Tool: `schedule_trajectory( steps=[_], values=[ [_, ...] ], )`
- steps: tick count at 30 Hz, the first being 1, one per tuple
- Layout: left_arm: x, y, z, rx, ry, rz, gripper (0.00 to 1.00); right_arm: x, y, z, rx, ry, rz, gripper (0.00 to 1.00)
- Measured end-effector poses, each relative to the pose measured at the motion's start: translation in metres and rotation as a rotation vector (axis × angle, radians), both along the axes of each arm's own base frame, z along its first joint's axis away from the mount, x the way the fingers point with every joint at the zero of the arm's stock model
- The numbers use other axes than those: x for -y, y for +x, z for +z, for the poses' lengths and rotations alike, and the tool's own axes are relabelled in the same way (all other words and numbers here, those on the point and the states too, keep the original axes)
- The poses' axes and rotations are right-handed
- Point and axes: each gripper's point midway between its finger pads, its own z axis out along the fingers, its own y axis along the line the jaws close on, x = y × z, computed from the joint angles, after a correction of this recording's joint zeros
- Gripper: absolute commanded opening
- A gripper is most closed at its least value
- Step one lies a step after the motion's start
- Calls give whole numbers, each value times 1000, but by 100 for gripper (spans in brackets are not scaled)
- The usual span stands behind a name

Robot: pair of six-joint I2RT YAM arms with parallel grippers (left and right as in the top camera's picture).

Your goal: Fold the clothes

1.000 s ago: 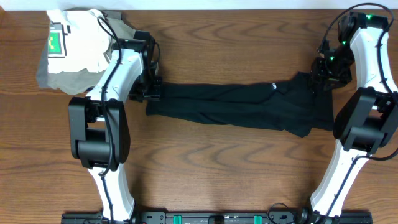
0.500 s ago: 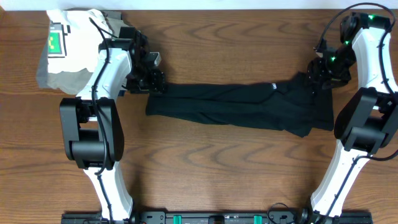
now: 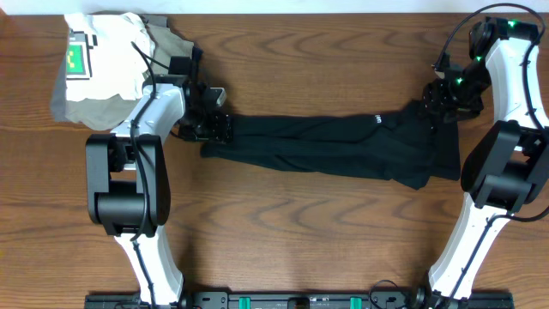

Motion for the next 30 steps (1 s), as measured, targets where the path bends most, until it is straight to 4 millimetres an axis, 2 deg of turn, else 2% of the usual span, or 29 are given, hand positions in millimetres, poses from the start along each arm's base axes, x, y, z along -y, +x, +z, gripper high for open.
schedule_trajectory(
  steps=[3, 5, 6, 7, 9, 12, 15, 18, 23, 27, 30],
  values=[
    [1, 5, -1, 39, -4, -1, 67, 0, 2, 0, 7, -1, 0, 69],
    [1, 6, -1, 64, -8, 0, 61, 1, 3, 0, 12, -2, 0, 69],
    [1, 6, -2, 76, -8, 1, 49, 1, 4, -1, 15, -2, 0, 69],
    [1, 6, -3, 85, -8, 4, 31, 1, 5, -1, 19, -1, 0, 69],
    [-2, 7, -6, 96, -4, 9, 6, 0, 6, -1, 25, 1, -1, 69],
    [-3, 6, -8, 96, -16, 16, 6, -2, 8, 0, 36, 13, -3, 68],
    [-4, 5, -7, 95, -24, 21, 6, -5, 11, 0, 47, 31, -1, 60],
    [-8, 4, -6, 85, -41, 43, 6, -7, 11, 1, 48, 48, -5, 60],
    [-32, -15, 0, 25, -35, 119, 6, -10, 11, 2, 49, 61, -8, 63],
    [-54, -18, 24, 66, -8, 171, 6, -10, 11, 2, 52, 64, -8, 64],
    [-55, -13, 52, 147, 2, 171, 6, -10, 12, 2, 53, 65, -8, 64]
  ],
)
